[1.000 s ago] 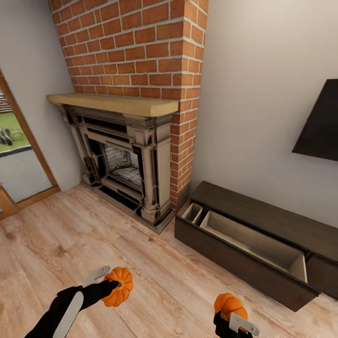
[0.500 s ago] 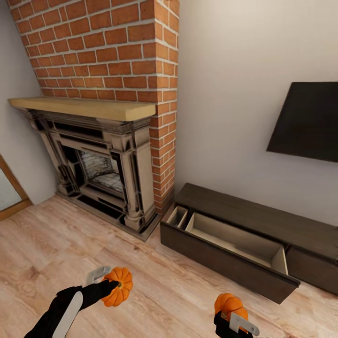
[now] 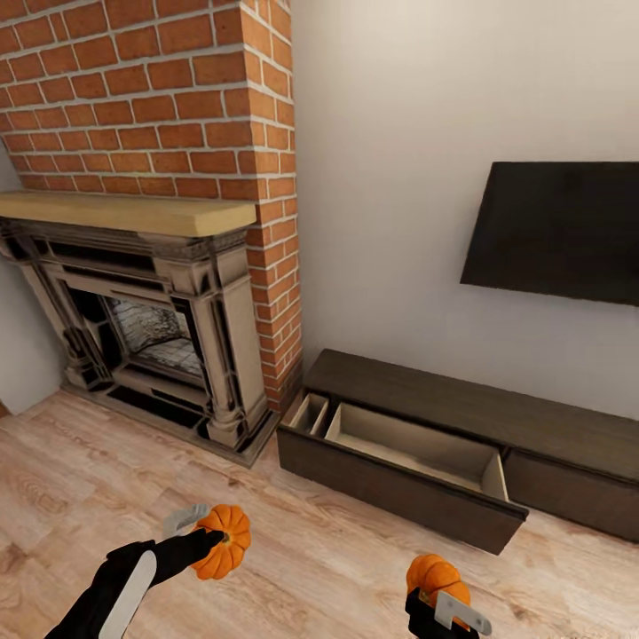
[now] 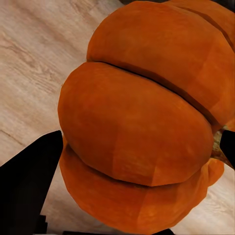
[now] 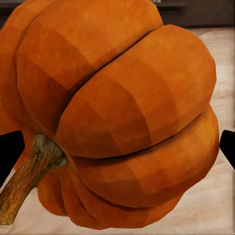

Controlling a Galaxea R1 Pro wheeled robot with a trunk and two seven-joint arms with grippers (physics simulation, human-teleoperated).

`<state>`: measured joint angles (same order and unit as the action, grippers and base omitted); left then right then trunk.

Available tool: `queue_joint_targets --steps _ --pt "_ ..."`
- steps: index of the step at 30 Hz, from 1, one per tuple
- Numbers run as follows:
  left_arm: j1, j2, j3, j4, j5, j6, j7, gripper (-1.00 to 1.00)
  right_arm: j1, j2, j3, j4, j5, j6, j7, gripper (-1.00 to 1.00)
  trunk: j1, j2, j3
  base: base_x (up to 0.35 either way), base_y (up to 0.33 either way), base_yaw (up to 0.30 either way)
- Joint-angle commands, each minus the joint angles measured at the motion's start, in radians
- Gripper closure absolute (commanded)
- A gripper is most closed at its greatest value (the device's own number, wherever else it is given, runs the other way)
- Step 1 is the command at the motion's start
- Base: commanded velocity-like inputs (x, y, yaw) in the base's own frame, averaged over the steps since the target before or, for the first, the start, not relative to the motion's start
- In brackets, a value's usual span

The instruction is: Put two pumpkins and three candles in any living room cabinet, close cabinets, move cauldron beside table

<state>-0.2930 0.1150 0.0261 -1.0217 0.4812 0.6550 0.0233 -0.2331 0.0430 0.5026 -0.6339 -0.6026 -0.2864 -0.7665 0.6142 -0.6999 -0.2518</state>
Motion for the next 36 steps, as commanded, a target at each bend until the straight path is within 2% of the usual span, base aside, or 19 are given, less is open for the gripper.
queue_joint_targets --steps 1,7,14,36 --pt "0.000 0.000 0.000 0.000 0.000 0.000 0.000 1.00 0.000 0.000 -0.001 0.000 0.000 0.000 0.001 1.00 0.000 0.000 0.001 0.000 0.000 -0.241" --pt "0.000 0.000 0.000 0.000 0.000 0.000 0.000 1.00 0.000 0.000 -0.002 0.000 0.000 0.000 0.001 1.00 0.000 0.000 0.008 0.000 0.000 -0.241" --pt "0.000 -0.001 0.000 0.000 0.000 0.000 0.000 1.00 0.000 0.000 -0.021 0.000 0.000 0.000 0.001 1.00 0.000 0.000 0.015 0.000 0.000 -0.240" --pt "0.000 -0.001 0.001 -0.003 0.000 -0.001 -0.001 1.00 0.000 0.000 -0.025 0.000 0.000 0.001 0.001 1.00 0.000 0.000 0.033 0.000 0.000 -0.252"
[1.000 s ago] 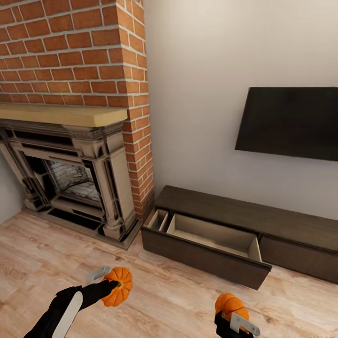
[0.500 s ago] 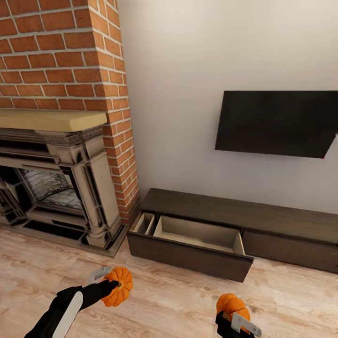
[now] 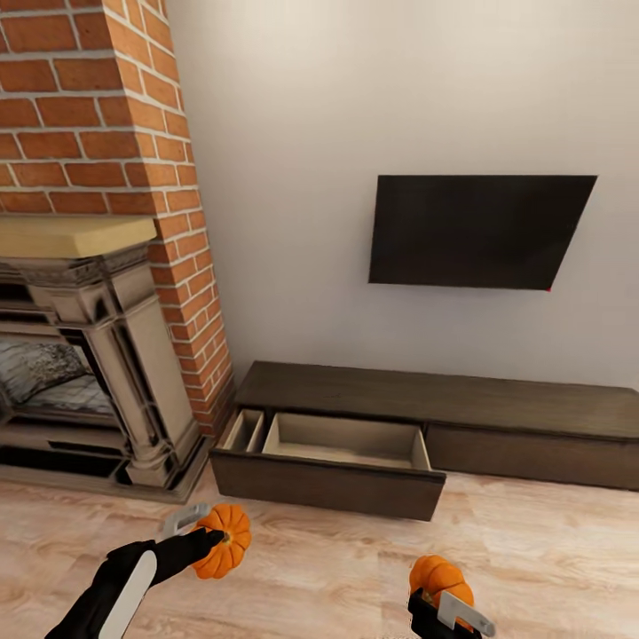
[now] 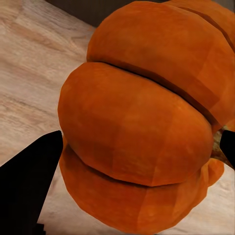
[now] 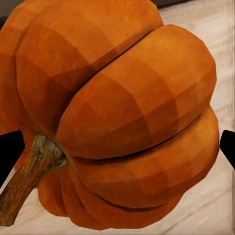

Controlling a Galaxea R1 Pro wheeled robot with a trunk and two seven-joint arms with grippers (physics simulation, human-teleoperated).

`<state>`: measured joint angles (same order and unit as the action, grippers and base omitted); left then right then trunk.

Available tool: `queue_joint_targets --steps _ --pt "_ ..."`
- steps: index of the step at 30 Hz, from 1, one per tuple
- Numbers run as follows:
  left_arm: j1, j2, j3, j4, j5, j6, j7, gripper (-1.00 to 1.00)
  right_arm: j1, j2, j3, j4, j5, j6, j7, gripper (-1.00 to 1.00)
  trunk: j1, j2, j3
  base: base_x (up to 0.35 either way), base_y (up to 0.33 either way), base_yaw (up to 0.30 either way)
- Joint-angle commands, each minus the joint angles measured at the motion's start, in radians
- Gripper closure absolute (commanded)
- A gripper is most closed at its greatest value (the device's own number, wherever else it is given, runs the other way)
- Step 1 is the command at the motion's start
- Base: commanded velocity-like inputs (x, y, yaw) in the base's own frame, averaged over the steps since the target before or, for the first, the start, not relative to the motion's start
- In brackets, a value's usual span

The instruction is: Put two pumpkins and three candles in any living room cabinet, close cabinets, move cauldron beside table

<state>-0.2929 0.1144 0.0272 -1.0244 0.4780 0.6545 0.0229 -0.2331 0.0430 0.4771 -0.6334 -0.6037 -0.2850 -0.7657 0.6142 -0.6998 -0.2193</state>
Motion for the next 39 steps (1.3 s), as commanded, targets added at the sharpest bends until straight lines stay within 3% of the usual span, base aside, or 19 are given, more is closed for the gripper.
queue_joint_targets --steps 1,5,13,23,30,32,34,39 --pt "0.000 0.000 0.000 0.000 0.004 0.000 0.000 1.00 0.000 0.000 0.000 0.000 0.001 0.000 0.000 1.00 0.000 0.000 0.000 0.000 0.000 -0.278" --pt "0.000 0.001 0.000 -0.001 0.004 0.000 0.000 1.00 0.000 0.000 0.000 0.000 0.001 0.000 0.000 1.00 0.000 0.000 0.000 0.000 0.000 -0.279" --pt "0.000 0.001 0.001 -0.001 0.004 0.004 0.001 1.00 0.000 0.001 0.006 0.000 0.009 -0.002 0.002 1.00 -0.031 0.056 0.025 0.000 0.000 -0.259" --pt "0.000 -0.002 0.000 0.000 0.004 0.006 0.004 1.00 0.000 -0.005 0.012 0.001 0.017 -0.001 0.003 1.00 -0.069 0.126 0.056 0.000 0.000 -0.027" --pt "0.000 0.001 0.000 -0.004 0.004 0.023 0.004 1.00 0.000 0.010 0.026 -0.039 0.020 0.034 -0.010 1.00 -0.096 0.175 0.077 0.000 0.000 0.000" --pt "0.000 0.002 0.000 -0.027 0.004 0.055 0.004 1.00 0.000 0.010 0.061 -0.120 0.022 0.104 -0.016 1.00 -0.104 0.189 0.084 0.000 0.000 0.000" --pt "0.000 0.003 -0.001 -0.072 0.004 0.115 0.004 1.00 0.000 0.005 0.095 -0.257 0.021 0.248 -0.046 1.00 -0.111 0.203 0.090 0.000 0.000 0.000" --pt "-0.001 0.010 0.008 -0.226 0.001 0.261 0.005 1.00 -0.004 0.012 0.089 -0.575 0.009 0.650 -0.198 1.00 -0.130 0.238 0.106 0.000 0.000 0.000"
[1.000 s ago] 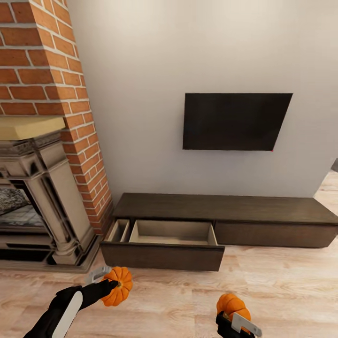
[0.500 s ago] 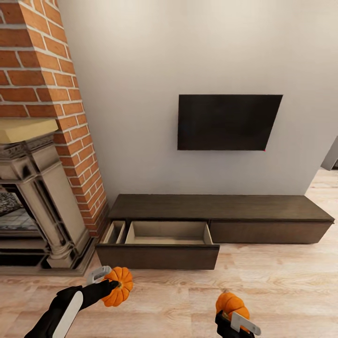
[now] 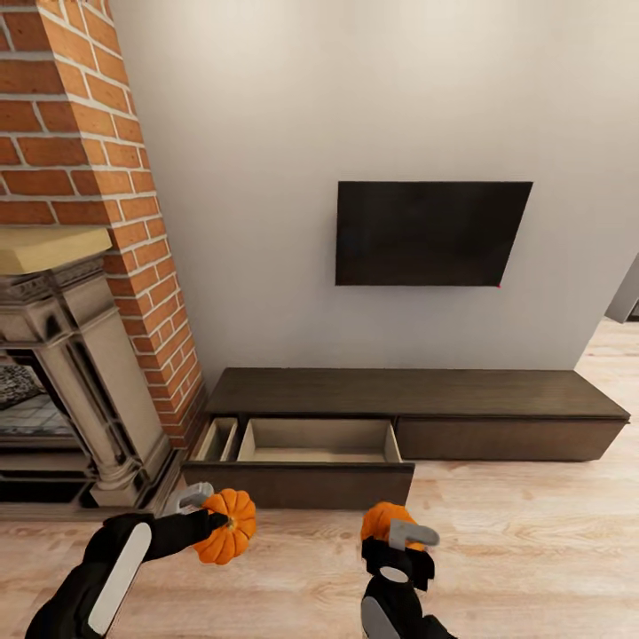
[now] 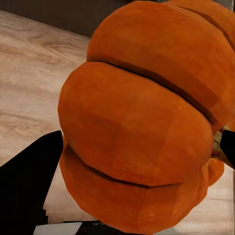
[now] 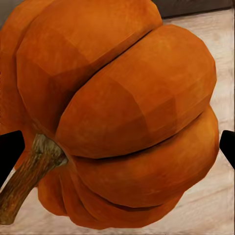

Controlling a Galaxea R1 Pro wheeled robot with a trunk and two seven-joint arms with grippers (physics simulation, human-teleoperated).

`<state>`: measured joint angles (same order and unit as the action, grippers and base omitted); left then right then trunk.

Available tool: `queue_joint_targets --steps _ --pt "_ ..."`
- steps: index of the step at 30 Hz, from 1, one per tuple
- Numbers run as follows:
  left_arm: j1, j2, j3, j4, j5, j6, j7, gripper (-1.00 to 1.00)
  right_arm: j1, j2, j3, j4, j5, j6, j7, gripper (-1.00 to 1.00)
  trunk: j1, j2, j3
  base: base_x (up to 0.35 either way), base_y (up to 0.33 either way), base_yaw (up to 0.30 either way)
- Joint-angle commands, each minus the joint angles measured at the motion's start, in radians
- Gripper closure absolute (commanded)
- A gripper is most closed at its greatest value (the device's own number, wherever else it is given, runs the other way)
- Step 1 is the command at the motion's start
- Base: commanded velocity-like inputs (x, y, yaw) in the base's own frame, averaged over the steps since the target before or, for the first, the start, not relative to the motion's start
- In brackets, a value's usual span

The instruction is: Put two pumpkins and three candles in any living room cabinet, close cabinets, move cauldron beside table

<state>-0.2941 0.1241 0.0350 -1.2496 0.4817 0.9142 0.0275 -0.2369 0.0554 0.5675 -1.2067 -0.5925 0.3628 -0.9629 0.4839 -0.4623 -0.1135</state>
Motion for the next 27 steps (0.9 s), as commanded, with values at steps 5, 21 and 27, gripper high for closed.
queue_joint_targets --steps 5,21,27 --pt "0.000 0.011 0.012 -0.080 -0.002 0.056 0.001 1.00 -0.057 0.061 -0.101 -0.157 -0.037 0.249 -0.056 1.00 -0.019 0.035 0.015 0.000 0.000 0.000" --pt "-0.023 0.004 0.008 -0.188 0.003 0.095 0.003 1.00 -0.198 0.119 -0.149 -0.160 -0.088 0.325 -0.057 1.00 -0.034 0.062 0.027 0.000 0.000 0.000" --pt "-0.025 0.004 0.013 -0.205 0.010 0.088 -0.002 1.00 -0.199 0.119 -0.153 -0.129 -0.098 0.289 -0.017 1.00 -0.034 0.062 0.027 0.000 0.000 0.000"
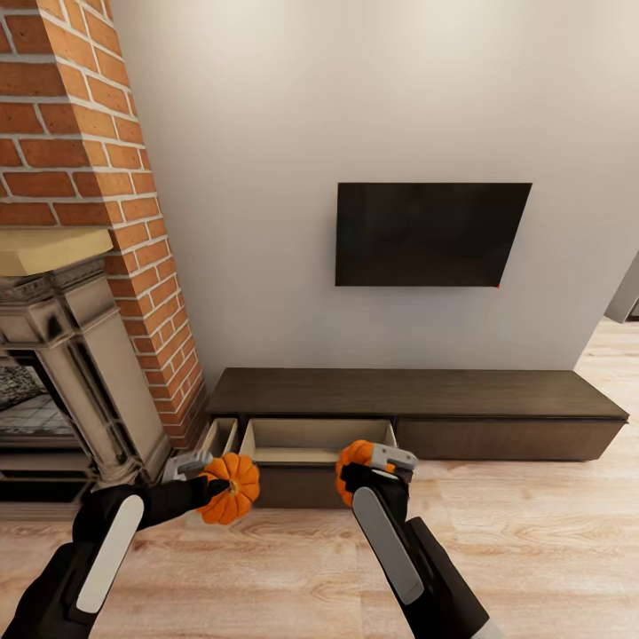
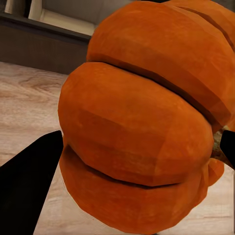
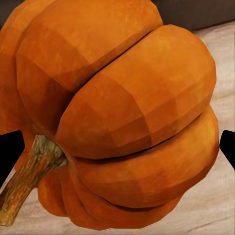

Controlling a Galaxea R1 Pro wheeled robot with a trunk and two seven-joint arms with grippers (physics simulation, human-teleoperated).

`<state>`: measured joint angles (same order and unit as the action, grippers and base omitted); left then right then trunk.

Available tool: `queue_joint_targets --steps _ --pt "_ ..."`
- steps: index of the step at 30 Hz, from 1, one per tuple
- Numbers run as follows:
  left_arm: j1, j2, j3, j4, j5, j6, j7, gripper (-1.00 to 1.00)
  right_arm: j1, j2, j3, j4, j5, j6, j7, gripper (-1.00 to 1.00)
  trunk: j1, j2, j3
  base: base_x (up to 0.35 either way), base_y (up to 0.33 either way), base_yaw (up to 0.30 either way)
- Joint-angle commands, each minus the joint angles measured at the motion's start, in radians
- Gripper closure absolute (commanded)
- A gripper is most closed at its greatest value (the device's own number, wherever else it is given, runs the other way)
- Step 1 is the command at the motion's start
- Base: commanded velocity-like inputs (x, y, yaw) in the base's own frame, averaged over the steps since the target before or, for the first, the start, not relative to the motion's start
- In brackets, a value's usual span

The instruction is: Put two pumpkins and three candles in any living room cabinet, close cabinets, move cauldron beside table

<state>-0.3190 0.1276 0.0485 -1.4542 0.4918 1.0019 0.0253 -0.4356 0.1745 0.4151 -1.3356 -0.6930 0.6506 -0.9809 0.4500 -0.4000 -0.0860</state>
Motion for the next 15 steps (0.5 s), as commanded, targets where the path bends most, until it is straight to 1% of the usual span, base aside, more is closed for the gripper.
queue_joint_targets --steps 1,4,7,9,12,15 --pt "0.000 0.000 0.001 -0.003 0.000 -0.002 -0.002 1.00 0.000 0.000 -0.001 0.003 0.002 -0.003 0.016 1.00 0.000 0.000 0.000 0.000 0.000 0.000" --pt "0.000 0.001 0.003 -0.006 0.000 -0.005 -0.004 1.00 0.000 0.000 0.001 0.005 0.001 -0.011 0.056 1.00 0.000 0.000 0.000 0.005 0.000 0.000" --pt "0.000 0.000 0.003 -0.007 0.001 -0.006 -0.004 1.00 0.001 0.000 0.001 0.006 0.002 -0.016 0.071 1.00 0.000 0.000 0.000 0.107 0.000 0.000" --pt "0.000 -0.001 0.002 -0.007 0.002 -0.006 -0.004 1.00 0.001 0.000 0.001 0.006 0.002 -0.026 0.075 1.00 0.000 0.000 0.000 0.222 0.000 0.000" --pt "0.000 -0.001 0.002 -0.008 0.002 -0.006 -0.004 1.00 0.007 0.000 0.005 0.005 0.003 -0.074 0.093 1.00 0.000 0.000 0.000 0.290 0.000 0.000" --pt "0.000 -0.001 0.002 -0.008 0.002 -0.006 -0.004 1.00 0.011 0.000 0.005 0.005 0.002 -0.100 0.115 1.00 0.000 0.000 0.000 0.316 0.000 0.000"
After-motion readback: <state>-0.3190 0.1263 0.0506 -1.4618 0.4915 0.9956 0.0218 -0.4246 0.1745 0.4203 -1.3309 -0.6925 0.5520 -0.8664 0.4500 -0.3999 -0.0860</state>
